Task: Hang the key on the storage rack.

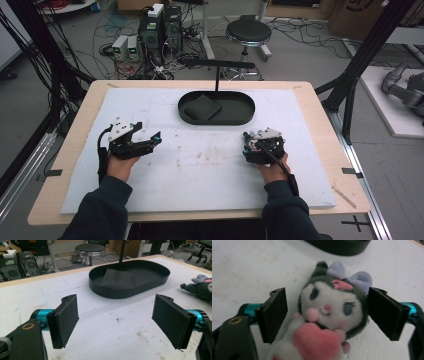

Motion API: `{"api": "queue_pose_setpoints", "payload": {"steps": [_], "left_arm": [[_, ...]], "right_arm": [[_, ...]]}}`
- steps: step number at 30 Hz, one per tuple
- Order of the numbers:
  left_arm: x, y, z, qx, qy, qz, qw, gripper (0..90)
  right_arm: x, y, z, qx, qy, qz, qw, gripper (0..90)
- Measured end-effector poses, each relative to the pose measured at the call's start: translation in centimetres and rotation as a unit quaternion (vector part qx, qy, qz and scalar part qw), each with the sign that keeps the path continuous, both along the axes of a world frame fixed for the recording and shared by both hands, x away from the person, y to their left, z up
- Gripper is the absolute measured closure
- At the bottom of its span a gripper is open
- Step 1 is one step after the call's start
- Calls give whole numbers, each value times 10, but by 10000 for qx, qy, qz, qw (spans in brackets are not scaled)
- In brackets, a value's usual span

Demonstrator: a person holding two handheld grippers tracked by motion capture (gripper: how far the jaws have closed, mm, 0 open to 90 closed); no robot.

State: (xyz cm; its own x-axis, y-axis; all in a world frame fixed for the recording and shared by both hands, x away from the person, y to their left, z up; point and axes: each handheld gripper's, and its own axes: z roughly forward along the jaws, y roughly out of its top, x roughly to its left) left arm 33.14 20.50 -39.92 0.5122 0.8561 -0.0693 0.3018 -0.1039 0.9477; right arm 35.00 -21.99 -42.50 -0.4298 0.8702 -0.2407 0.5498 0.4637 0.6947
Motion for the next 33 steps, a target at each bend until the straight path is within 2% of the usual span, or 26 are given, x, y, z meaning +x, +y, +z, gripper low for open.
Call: {"api": "queue_pose_setpoints", "payload": {"steps": [2, 4, 7, 8, 9, 13, 18, 25, 29, 33], "left_arm": [[-3, 3, -2, -41, 20, 3, 10000, 207], [-5, 5, -5, -44, 27, -2, 10000, 207], [-8, 9, -10, -84, 58, -1, 9999, 207], [-9, 10, -12, -109, 80, 3, 9999, 207], [-10, 12, -14, -120, 109, 10, 9999, 207], [-11, 15, -17, -181, 108, 12, 9998, 207], [-12, 14, -21, -145, 134, -83, 9998, 207], [-13, 19, -23, -234, 121, -48, 9996, 207], [-13, 22, -23, -294, 72, 9, 9995, 208], [-11, 21, -24, -309, 76, -17, 9995, 208]], "right_arm": [[3, 3, -4, -295, 49, -75, 9995, 172], [6, 1, -6, -361, 162, -229, 9990, 174], [12, -5, -11, -266, 446, -391, 9979, 199], [13, -6, -11, -212, 515, -364, 9978, 265], [14, -7, -11, -132, 566, -335, 9977, 270], [15, -11, -9, -10, 558, -329, 9979, 300], [13, -16, -2, 127, 402, -304, 9986, 301], [11, -21, 10, 296, 252, -187, 9991, 301], [11, -22, 23, 453, 202, -27, 9988, 301], [13, -20, 45, 549, 75, 226, 9982, 301]]}}
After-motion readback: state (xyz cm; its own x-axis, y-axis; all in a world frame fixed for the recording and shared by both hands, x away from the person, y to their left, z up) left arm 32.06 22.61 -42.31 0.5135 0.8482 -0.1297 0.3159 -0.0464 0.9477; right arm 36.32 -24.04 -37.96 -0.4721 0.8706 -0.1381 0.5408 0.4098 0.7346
